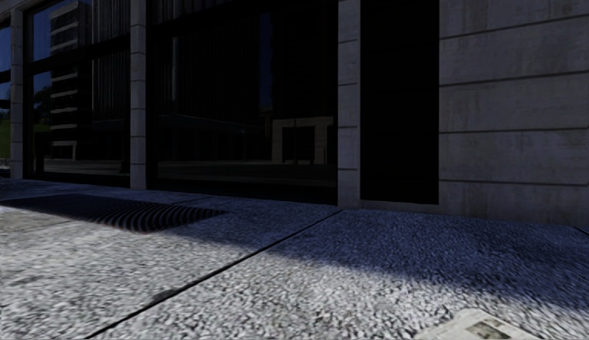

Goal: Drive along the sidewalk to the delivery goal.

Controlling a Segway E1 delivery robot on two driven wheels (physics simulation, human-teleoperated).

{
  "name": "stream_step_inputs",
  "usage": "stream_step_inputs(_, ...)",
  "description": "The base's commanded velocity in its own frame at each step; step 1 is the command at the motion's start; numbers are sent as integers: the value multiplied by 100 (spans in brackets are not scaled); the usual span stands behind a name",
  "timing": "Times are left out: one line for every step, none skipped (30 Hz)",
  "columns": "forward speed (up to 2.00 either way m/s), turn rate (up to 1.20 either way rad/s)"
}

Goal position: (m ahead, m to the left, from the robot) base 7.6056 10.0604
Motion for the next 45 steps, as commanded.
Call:
stream_step_inputs(123,43)
stream_step_inputs(123,43)
stream_step_inputs(123,43)
stream_step_inputs(123,43)
stream_step_inputs(123,43)
stream_step_inputs(123,43)
stream_step_inputs(123,43)
stream_step_inputs(123,43)
stream_step_inputs(123,44)
stream_step_inputs(123,47)
stream_step_inputs(123,47)
stream_step_inputs(123,47)
stream_step_inputs(123,48)
stream_step_inputs(123,48)
stream_step_inputs(123,48)
stream_step_inputs(123,48)
stream_step_inputs(123,48)
stream_step_inputs(123,48)
stream_step_inputs(123,48)
stream_step_inputs(123,48)
stream_step_inputs(123,48)
stream_step_inputs(123,48)
stream_step_inputs(123,48)
stream_step_inputs(123,48)
stream_step_inputs(123,48)
stream_step_inputs(123,48)
stream_step_inputs(123,48)
stream_step_inputs(123,48)
stream_step_inputs(125,48)
stream_step_inputs(125,48)
stream_step_inputs(125,48)
stream_step_inputs(200,48)
stream_step_inputs(200,48)
stream_step_inputs(200,48)
stream_step_inputs(200,48)
stream_step_inputs(200,48)
stream_step_inputs(200,48)
stream_step_inputs(200,48)
stream_step_inputs(200,48)
stream_step_inputs(200,48)
stream_step_inputs(200,48)
stream_step_inputs(200,48)
stream_step_inputs(200,48)
stream_step_inputs(200,48)
stream_step_inputs(200,48)
